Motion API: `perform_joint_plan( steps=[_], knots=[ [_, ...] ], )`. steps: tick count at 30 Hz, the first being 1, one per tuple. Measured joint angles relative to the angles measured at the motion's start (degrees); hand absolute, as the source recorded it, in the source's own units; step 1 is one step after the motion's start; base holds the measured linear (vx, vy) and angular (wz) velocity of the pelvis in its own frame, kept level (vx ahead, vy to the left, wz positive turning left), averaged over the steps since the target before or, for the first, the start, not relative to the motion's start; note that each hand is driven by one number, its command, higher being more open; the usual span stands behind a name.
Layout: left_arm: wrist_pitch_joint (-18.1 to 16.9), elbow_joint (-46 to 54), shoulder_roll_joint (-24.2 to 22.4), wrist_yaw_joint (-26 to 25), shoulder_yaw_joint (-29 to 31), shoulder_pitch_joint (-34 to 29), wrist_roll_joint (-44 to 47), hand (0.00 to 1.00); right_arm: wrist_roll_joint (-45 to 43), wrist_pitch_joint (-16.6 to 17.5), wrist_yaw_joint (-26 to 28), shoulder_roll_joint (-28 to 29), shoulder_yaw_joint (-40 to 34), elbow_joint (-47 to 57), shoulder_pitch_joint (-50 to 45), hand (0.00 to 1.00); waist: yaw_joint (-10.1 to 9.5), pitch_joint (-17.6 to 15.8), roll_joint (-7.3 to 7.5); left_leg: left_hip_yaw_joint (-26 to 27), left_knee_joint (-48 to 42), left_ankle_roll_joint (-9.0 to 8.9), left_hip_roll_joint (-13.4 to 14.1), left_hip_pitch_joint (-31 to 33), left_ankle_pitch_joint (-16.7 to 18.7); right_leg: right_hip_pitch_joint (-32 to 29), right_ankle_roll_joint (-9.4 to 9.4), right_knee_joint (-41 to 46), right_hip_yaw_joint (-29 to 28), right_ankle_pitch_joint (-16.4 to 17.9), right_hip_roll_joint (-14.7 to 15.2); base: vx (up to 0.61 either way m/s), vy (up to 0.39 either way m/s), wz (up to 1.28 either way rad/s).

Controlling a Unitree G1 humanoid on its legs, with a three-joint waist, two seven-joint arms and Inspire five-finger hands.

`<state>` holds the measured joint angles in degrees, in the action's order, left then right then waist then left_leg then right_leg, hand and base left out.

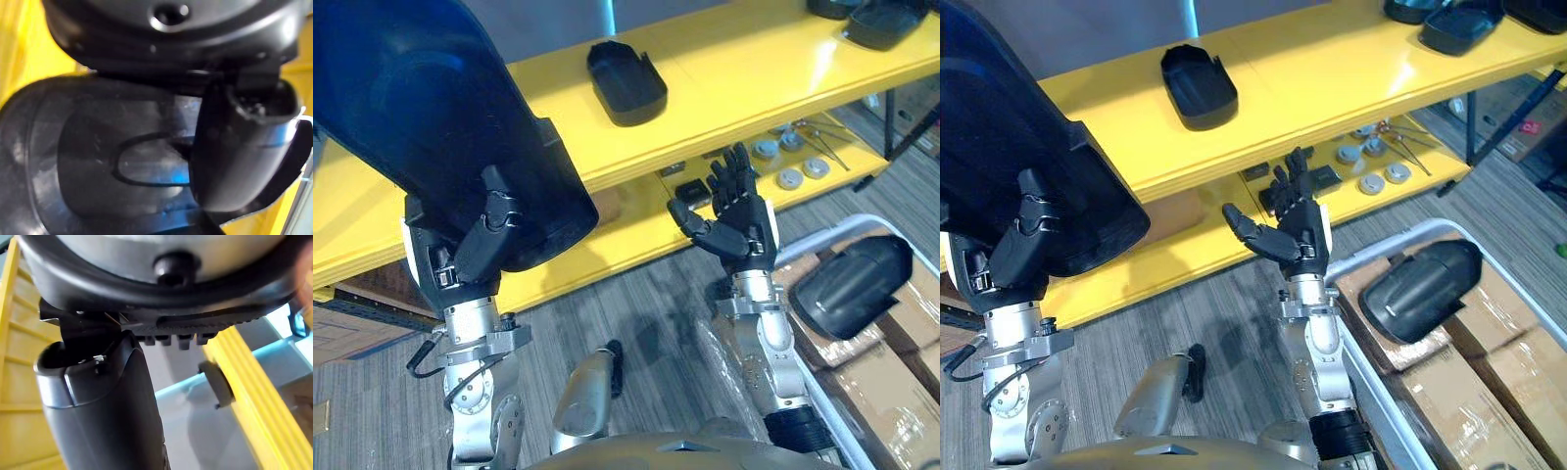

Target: Walk over and take three plastic housings, then place them on the shelf

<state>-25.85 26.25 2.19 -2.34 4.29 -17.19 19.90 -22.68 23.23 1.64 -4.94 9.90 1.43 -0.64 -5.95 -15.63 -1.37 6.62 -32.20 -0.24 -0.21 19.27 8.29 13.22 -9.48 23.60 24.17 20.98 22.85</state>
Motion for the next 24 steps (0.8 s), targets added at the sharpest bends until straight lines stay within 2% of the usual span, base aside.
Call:
perform_joint_plan(
  steps=[1, 2, 3, 4, 5, 6, 7, 8, 9, 11, 12, 13, 14, 15, 16, 17, 18, 20, 22, 23, 24],
  knots=[
    [0.1, 0.0, 0.0, 0.7, 0.7, 0.4, 0.0, 0.0, 0.0, 0.0, -0.3, 0.3, 0.0, 0.0, 0.0, 1.0, -0.06, 0.2, -0.26, -0.3, -0.9, 0.98, -0.8, -0.2, 1.4, -2.1, 3.66, 5.8, -1.0, -2.6, 1.6, 0.29, 0.271, 0.26],
    [0.1, 0.1, 0.2, 1.3, 1.6, 0.7, 0.0, 0.0, 0.0, 0.0, -0.6, 0.4, 0.0, 0.0, 0.0, 1.0, -0.2, 0.2, -0.16, -0.4, -0.4, 1.89, -1.4, -1.3, 2.2, -5.3, 7.92, 12.3, -2.6, -6.9, 3.4, 0.29, 0.3, 0.26],
    [0.3, 0.2, 0.6, 1.6, 2.5, 1.0, 0.1, 0.0, -0.1, 0.0, -0.5, 0.6, -0.3, 0.0, 0.0, 1.0, -0.23, 0.3, 0.09, -0.6, 1.0, 2.76, -2.4, -3.0, 3.0, -8.4, 11.24, 18.0, -5.5, -12.9, 4.5, 0.26, 0.245, 0.16],
    [0.4, 0.3, 0.9, 1.6, 2.9, 1.0, 0.0, 0.0, -0.1, 0.0, -0.5, 0.7, -0.4, 0.0, 0.0, 1.0, 0.02, 0.4, 0.33, -1.0, 2.1, 3.19, -3.1, -4.3, 3.2, -9.9, 11.41, 20.5, -8.0, -17.2, 4.5, 0.24, 0.179, 0.19],
    [0.7, 0.3, 1.5, 1.4, 3.3, 1.2, 0.1, 0.0, -0.1, 0.1, -0.4, 0.9, -0.5, 0.0, -0.1, 1.0, 0.68, 0.7, 0.75, -2.0, 3.8, 4.19, -3.9, -6.0, 3.2, -12.3, 9.29, 24.4, -12.0, -19.1, 3.6, 0.31, 0.142, 0.45],
    [1.0, 0.2, 2.3, 0.8, 3.3, 1.7, 0.3, 0.0, 0.0, 0.3, -0.4, 1.4, -0.6, 0.5, -0.2, 1.0, 1.73, 0.8, 1.01, -3.8, 5.8, 5.4, -4.4, -8.0, 2.9, -15.6, 8.03, 29.7, -14.4, -14.2, 0.1, 0.24, 0.098, 0.52],
    [1.2, 0.2, 2.5, 0.5, 3.3, 2.1, 0.3, 0.0, 0.3, 0.6, -0.4, 1.4, -0.6, 0.8, -0.2, 1.0, 2.08, 0.8, 0.96, -4.6, 6.8, 5.6, -4.4, -9.2, 2.8, -17.3, 7.71, 31.0, -14.8, -11.9, -1.7, 0.37, 0.097, 0.6],
    [1.2, 0.2, 2.8, -0.1, 3.0, 2.6, 0.2, 0.0, 1.9, 0.9, -0.5, 1.3, -1.2, 1.9, -0.2, 1.0, 2.62, 0.8, 0.96, -5.9, 9.3, 5.65, -4.5, -11.9, 2.3, -19.9, 7.74, 30.4, -14.1, -8.2, -5.2, 0.32, 0.045, 0.55],
    [1.2, 0.1, 3.0, -0.9, 2.3, 3.2, 0.2, 0.0, 2.4, 1.3, -0.7, 0.8, -2.0, 3.8, 0.0, 1.0, 2.97, 0.9, 0.92, -7.0, 11.4, 5.36, -4.6, -14.5, 1.8, -22.0, 8.11, 26.2, -12.9, -6.1, -8.3, 0.38, 0.043, 0.63],
    [1.3, 0.0, 3.4, -1.6, 1.3, 4.3, 0.2, 0.0, 2.2, 2.7, -0.9, -0.4, -3.6, 7.1, 0.7, 1.0, 3.44, 1.1, 0.55, -8.9, 12.8, 5.18, -4.7, -16.4, 1.8, -24.5, 7.84, 16.8, -14.0, -5.6, -12.7, 0.29, -0.02, 0.76],
    [1.1, -0.6, 3.7, -1.9, 0.4, 5.4, 0.0, 0.0, 1.2, 4.8, -0.6, -2.2, -5.8, 11.2, 2.0, 1.0, 4.49, 1.4, 0.19, -11.7, 13.0, 4.43, -5.2, -17.3, 2.3, -26.7, 6.27, 8.5, -17.0, -6.7, -15.9, 0.32, -0.059, 0.99],
    [1.1, -1.4, 4.0, -2.0, 0.1, 5.9, 0.0, 0.0, 0.3, 5.4, -0.2, -2.9, -6.9, 12.9, 2.4, 1.0, 4.91, 1.4, 0.17, -12.5, 13.0, 4.12, -5.5, -17.9, 2.5, -27.1, 5.53, 6.0, -18.3, -7.5, -16.6, 0.38, -0.093, 1.26],
    [1.1, -2.7, 4.8, -2.0, -0.2, 6.1, 0.0, 0.0, -1.7, 6.4, 0.5, -4.0, -8.6, 16.2, 3.1, 1.0, 5.44, 1.7, 0.8, -13.5, 13.1, 3.04, -6.3, -19.3, 3.2, -27.1, 5.67, 1.1, -19.5, -11.1, -17.1, 0.33, -0.119, 1.1],
    [1.1, -3.4, 5.9, -2.0, 0.1, 5.6, 0.0, 0.0, -4.3, 7.5, 2.1, -4.5, -9.9, 18.8, 4.2, 1.0, 5.92, 3.0, 2.67, -13.6, 12.9, 1.98, -7.6, -20.4, 4.6, -26.5, 7.56, -3.7, -19.4, -21.1, -16.4, 0.34, -0.141, 1.01],
    [1.0, -3.6, 6.0, -1.9, 0.4, 5.5, 0.0, 0.0, -6.0, 8.1, 3.2, -5.1, -10.4, 19.8, 4.9, 1.0, 6.14, 3.6, 3.06, -13.7, 12.3, 2.08, -7.9, -20.7, 6.0, -26.0, 8.31, -4.2, -18.6, -21.3, -16.2, 0.35, -0.175, 0.59],
    [1.1, -3.9, 5.0, -2.0, 0.6, 5.2, 0.0, 0.0, -9.8, 9.0, 5.7, -7.0, -11.1, 19.9, 7.0, 1.0, 5.4, 5.0, 0.75, -14.4, 11.0, 2.04, -5.5, -20.4, 8.0, -24.7, 8.53, -5.9, -17.3, -21.1, -17.9, 0.34, -0.161, 0.2],
    [1.1, -3.9, 5.0, -2.0, 0.9, 5.3, 0.1, 0.0, -11.0, 8.8, 6.7, -7.6, -11.1, 19.9, 8.0, 1.0, 5.22, 5.3, 0.28, -14.6, 10.7, 1.5, -4.8, -20.5, 8.4, -23.8, 8.58, -7.3, -17.1, -21.1, -18.7, 0.33, -0.147, 0.08],
    [1.2, -3.9, 5.0, -1.7, 1.1, 6.1, 0.3, 0.0, -12.5, 7.1, 7.6, -9.0, -12.2, 20.0, 9.4, 1.0, 4.95, 6.2, -1.03, -14.8, 10.9, 1.03, -2.7, -20.9, 8.8, -21.3, 9.35, -10.8, -15.5, -21.3, -20.5, 0.28, -0.119, 0.15],
    [1.9, -3.9, 5.0, -1.0, 1.0, 6.1, 0.3, 0.0, -12.0, 4.6, 7.3, -8.8, -13.1, 19.8, 8.6, 1.0, 4.99, 6.6, -1.75, -13.8, 11.2, 0.58, -2.0, -21.7, 8.5, -19.8, 9.77, -12.0, -14.8, -21.0, -20.9, 0.21, -0.069, 0.17],
    [2.7, -4.0, 5.0, -0.6, 1.0, 6.1, 0.3, 0.0, -11.9, 3.2, 7.1, -8.8, -13.3, 19.5, 7.4, 1.0, 5.05, 6.7, -1.9, -12.2, 10.2, -0.59, -1.9, -21.7, 7.7, -18.4, 9.79, -13.2, -14.4, -21.0, -20.8, 0.14, -0.036, 0.17],
    [2.9, -4.0, 4.9, -0.4, 0.9, 6.1, 0.3, 0.0, -11.9, 2.6, 7.0, -8.8, -13.4, 19.4, 6.6, 1.0, 5.1, 6.6, -1.95, -11.1, 9.1, -0.98, -1.9, -21.4, 7.3, -17.6, 9.79, -13.7, -14.1, -21.0, -20.5, 0.11, -0.011, 0.36]
  ],
)
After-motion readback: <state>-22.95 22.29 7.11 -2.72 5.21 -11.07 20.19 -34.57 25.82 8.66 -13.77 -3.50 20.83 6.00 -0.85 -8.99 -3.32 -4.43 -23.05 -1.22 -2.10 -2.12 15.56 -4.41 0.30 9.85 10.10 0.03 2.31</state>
